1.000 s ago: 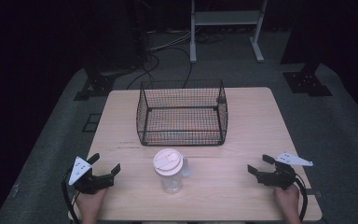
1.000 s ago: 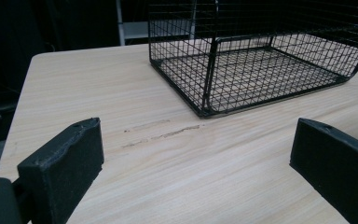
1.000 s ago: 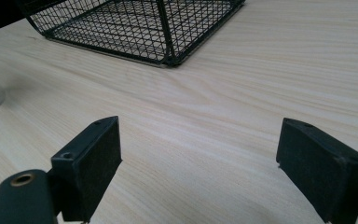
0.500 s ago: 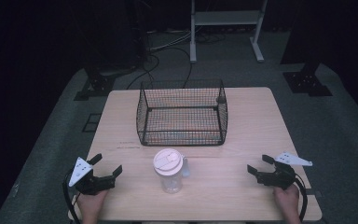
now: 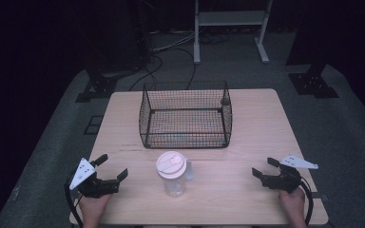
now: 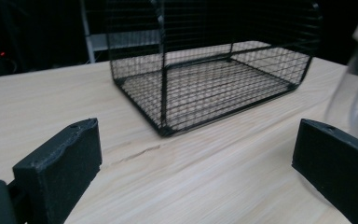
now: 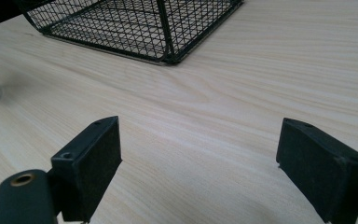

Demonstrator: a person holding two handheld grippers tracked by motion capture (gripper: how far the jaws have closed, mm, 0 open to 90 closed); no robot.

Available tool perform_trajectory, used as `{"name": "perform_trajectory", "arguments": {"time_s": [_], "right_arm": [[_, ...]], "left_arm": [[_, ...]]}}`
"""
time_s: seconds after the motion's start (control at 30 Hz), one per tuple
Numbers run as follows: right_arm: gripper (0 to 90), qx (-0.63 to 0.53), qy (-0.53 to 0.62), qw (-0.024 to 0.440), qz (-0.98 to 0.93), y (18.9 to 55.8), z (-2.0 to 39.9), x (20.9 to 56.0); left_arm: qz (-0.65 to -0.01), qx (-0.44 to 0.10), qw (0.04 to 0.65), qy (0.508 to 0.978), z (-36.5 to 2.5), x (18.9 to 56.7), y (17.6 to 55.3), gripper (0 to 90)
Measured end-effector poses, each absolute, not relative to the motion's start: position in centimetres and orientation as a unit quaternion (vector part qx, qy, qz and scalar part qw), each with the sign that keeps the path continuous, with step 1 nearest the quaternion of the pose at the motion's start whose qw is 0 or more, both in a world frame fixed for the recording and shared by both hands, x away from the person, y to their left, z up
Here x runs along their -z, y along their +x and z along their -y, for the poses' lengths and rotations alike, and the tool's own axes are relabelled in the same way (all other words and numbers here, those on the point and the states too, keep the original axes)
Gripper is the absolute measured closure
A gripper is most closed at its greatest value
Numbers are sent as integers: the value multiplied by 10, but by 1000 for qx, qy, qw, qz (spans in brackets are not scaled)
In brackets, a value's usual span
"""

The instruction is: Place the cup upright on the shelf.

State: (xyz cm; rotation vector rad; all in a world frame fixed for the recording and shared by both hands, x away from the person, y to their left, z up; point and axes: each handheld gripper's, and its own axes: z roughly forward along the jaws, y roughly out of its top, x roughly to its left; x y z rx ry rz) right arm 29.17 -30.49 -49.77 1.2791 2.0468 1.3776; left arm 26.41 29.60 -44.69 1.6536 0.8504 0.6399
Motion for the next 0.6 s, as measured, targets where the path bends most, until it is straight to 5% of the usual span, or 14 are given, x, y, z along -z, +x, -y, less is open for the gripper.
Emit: {"name": "perform_trajectory", "arguments": {"time_s": [0.6], "right_arm": [[129,-486,453,181,-725,292,304,498]], "left_arm": [[-290,-250,551,742,-273,412,253,4]]}}
